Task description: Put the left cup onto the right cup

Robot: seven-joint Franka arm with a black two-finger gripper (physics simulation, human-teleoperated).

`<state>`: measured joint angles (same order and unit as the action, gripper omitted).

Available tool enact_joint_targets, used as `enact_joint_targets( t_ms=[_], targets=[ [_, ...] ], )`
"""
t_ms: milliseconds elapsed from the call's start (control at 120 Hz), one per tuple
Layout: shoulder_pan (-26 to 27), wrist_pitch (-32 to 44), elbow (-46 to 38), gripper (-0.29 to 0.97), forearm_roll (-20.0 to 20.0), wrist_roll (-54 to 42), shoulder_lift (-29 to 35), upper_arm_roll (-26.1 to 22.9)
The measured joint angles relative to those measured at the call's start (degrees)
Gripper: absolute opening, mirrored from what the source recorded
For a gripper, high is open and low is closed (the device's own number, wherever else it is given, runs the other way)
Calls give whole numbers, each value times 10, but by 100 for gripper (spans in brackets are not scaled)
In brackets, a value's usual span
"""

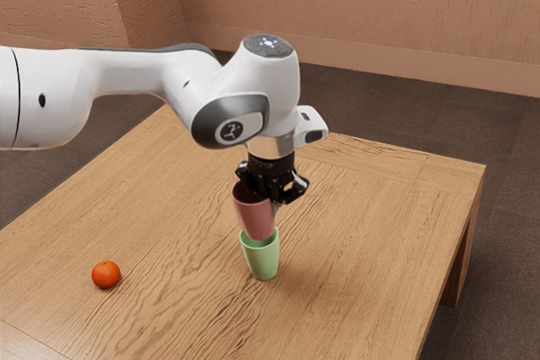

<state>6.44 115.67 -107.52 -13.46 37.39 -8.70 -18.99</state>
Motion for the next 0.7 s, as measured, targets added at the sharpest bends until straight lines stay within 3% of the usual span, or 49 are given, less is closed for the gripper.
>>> enact_joint_targets(
  t_ms=[700],
  targets=[
    [-2, 11, -5, -10, -13, 98, -11, 4]
  ],
)
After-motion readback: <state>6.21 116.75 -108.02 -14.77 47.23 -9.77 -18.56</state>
